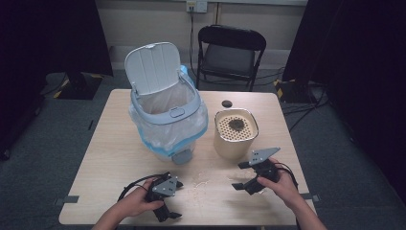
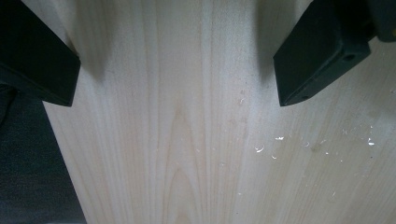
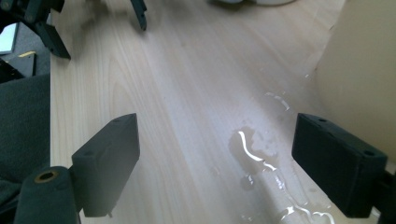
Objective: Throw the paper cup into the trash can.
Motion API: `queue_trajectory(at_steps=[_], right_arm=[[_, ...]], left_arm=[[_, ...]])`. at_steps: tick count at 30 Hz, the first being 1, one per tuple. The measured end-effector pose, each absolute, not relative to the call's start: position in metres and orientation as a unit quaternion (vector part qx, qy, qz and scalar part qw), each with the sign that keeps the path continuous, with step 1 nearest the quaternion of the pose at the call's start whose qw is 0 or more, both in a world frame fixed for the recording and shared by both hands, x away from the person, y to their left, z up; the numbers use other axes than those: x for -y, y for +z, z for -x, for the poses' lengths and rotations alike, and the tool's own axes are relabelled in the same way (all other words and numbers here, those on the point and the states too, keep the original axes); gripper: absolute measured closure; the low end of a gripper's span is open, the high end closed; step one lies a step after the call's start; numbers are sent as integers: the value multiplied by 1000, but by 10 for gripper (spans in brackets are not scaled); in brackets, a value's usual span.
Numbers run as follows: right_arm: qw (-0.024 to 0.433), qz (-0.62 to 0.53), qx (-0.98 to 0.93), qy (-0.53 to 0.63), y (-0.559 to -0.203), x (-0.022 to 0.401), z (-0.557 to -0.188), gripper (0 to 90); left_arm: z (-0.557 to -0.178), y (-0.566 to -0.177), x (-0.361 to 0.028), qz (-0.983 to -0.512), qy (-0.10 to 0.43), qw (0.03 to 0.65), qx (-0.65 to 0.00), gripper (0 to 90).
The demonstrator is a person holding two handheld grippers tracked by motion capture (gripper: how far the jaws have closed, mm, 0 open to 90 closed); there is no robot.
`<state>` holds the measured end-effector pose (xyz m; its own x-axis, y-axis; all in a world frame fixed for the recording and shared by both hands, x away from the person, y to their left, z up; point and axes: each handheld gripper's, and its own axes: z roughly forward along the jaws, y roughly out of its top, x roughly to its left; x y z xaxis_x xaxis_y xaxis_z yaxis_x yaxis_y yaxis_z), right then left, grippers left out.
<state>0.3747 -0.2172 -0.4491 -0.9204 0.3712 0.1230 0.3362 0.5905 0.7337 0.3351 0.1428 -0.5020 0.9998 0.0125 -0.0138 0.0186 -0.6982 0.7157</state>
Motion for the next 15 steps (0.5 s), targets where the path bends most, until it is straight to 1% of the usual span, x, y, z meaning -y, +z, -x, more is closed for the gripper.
queue_trajectory(at_steps=[4, 15], right_arm=[[9, -202, -892, 405, -460, 218, -371, 146], [9, -194, -904, 381, -481, 215, -363, 147]], left_arm=[[-335, -502, -143, -921, -4, 389, -8, 0], [-335, -502, -143, -921, -4, 389, -8, 0]])
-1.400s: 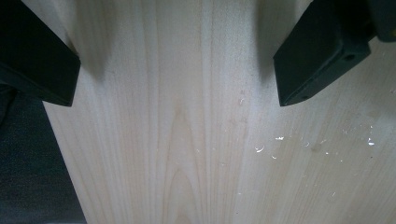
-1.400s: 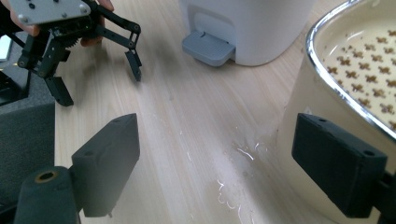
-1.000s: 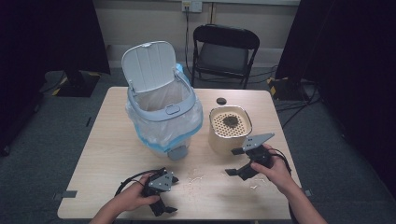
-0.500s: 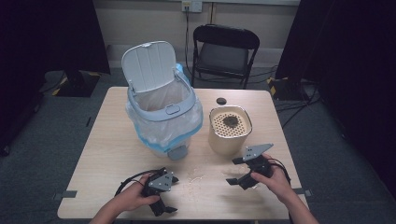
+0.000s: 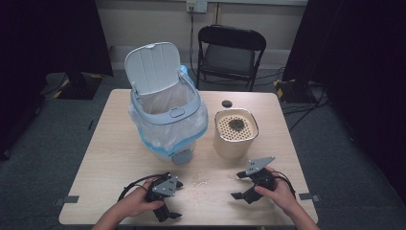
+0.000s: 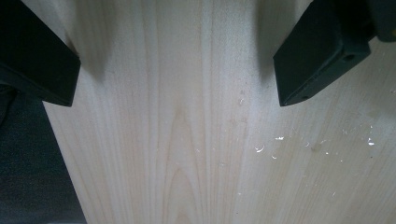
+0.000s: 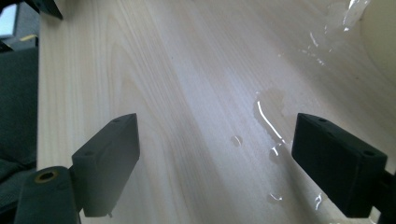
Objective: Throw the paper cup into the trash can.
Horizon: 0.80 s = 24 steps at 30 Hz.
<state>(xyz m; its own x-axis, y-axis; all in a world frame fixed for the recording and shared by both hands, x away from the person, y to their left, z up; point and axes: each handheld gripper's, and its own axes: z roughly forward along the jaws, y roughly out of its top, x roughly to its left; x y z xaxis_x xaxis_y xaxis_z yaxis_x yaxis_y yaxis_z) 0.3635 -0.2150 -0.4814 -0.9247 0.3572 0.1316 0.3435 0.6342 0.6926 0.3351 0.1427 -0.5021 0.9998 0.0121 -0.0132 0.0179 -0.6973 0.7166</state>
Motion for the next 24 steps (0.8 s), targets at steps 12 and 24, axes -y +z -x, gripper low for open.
queue_trajectory(at_steps=[12, 24], right_arm=[[42, -175, -905, 386, -495, 215, -357, 143], [72, -160, -902, 394, -500, 217, -352, 139]], left_arm=[[-335, -502, -143, -921, -4, 389, -8, 0], [-334, -502, -143, -922, -2, 387, -14, 0]])
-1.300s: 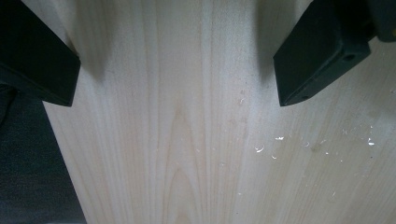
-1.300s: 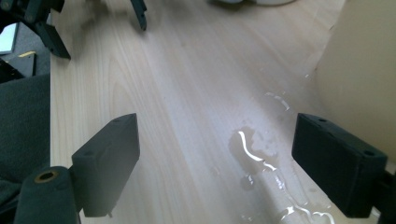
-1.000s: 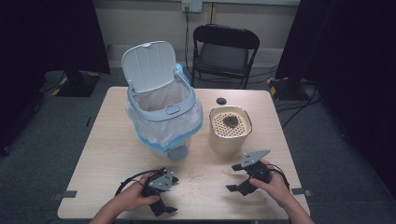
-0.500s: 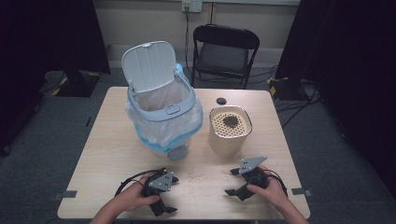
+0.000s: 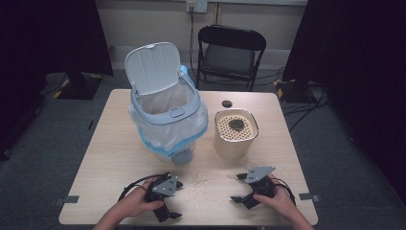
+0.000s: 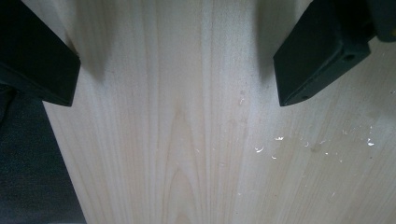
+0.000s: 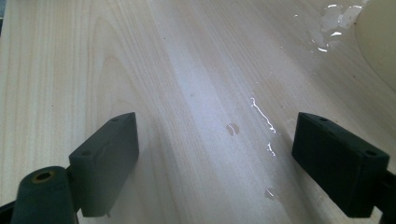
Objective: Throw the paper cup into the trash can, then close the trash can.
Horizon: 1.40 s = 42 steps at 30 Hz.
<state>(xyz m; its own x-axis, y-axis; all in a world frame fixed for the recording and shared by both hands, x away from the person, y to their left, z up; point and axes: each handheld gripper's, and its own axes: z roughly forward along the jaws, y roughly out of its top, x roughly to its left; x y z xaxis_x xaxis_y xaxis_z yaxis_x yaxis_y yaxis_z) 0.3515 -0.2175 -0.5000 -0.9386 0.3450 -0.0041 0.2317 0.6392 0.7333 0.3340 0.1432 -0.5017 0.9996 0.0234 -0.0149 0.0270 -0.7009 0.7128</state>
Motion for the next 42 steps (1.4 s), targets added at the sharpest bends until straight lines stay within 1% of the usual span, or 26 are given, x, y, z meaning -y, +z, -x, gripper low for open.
queue_trajectory(at_steps=[5, 7, 9, 10, 11, 12, 13, 14, 15, 17, 19, 22, 28, 34, 36, 42], right_arm=[[73, -159, -903, 393, -500, 217, -351, 138], [74, -159, -903, 393, -500, 217, -351, 138], [73, -159, -903, 393, -500, 217, -351, 138], [73, -159, -903, 393, -500, 217, -351, 139], [73, -159, -903, 393, -500, 217, -351, 138], [73, -159, -903, 393, -500, 217, -351, 139], [73, -159, -903, 393, -500, 217, -351, 138], [73, -159, -903, 393, -500, 217, -351, 138], [74, -159, -903, 393, -500, 217, -351, 138], [73, -159, -903, 393, -500, 217, -351, 138], [73, -159, -903, 393, -500, 217, -351, 137], [72, -159, -903, 393, -500, 217, -351, 137], [72, -159, -903, 393, -500, 217, -351, 137], [72, -159, -903, 393, -500, 217, -351, 137], [71, -159, -903, 393, -500, 217, -351, 135], [71, -159, -903, 393, -500, 217, -351, 135]], left_arm=[[-331, -500, -148, -923, -1, 383, -23, 5], [-331, -497, -152, -922, -3, 386, -41, 79], [-333, -492, -157, -921, -1, 385, -56, 232], [-333, -490, -160, -924, 6, 378, -57, 205], [-332, -489, -161, -920, 5, 386, -70, 133], [-333, -487, -164, -921, 4, 384, -70, 143], [-334, -484, -166, -921, 4, 383, -69, 197], [-334, -483, -168, -918, 3, 389, -80, 190], [-333, -481, -170, -915, 0, 392, -90, 158], [-332, -478, -175, -915, -2, 392, -95, 174], [-332, -475, -181, -915, -7, 389, -106, 157], [-331, -474, -189, -913, -11, 387, -126, 159], [-329, -475, -199, -919, -5, 372, -127, 159], [-329, -469, -207, -916, -2, 375, -140, 160], [-330, -467, -212, -914, -5, 377, -148, 160], [-335, -452, -232, -906, 10, 382, -183, 159]])
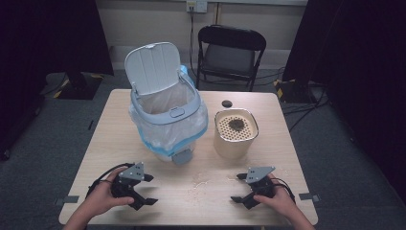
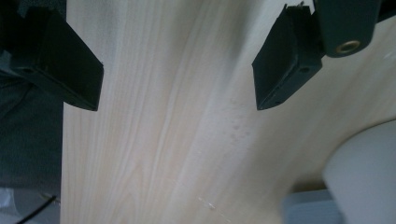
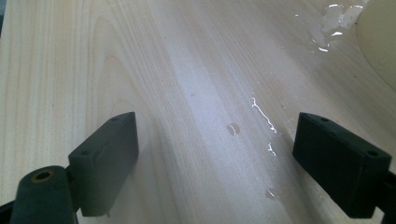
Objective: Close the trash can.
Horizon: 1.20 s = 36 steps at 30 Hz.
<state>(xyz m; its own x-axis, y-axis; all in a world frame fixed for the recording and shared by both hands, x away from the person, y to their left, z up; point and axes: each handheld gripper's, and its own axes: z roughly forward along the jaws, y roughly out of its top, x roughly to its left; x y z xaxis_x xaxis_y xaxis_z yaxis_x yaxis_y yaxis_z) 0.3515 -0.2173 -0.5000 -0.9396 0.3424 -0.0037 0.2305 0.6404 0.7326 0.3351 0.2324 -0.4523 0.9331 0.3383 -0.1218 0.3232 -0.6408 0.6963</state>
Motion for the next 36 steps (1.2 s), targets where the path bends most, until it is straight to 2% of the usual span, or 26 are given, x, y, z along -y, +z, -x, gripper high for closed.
queue_trajectory(at_steps=[7, 11, 36], right_arm=[[71, -159, -903, 393, -500, 217, -351, 136], [72, -158, -903, 393, -500, 217, -352, 136], [73, -159, -903, 393, -500, 217, -351, 136]], left_arm=[[-347, -436, -254, -891, 20, 385, -241, 159], [-354, -424, -263, -889, 27, 380, -254, 162], [-400, -373, -282, -881, 40, 383, -273, 168]])
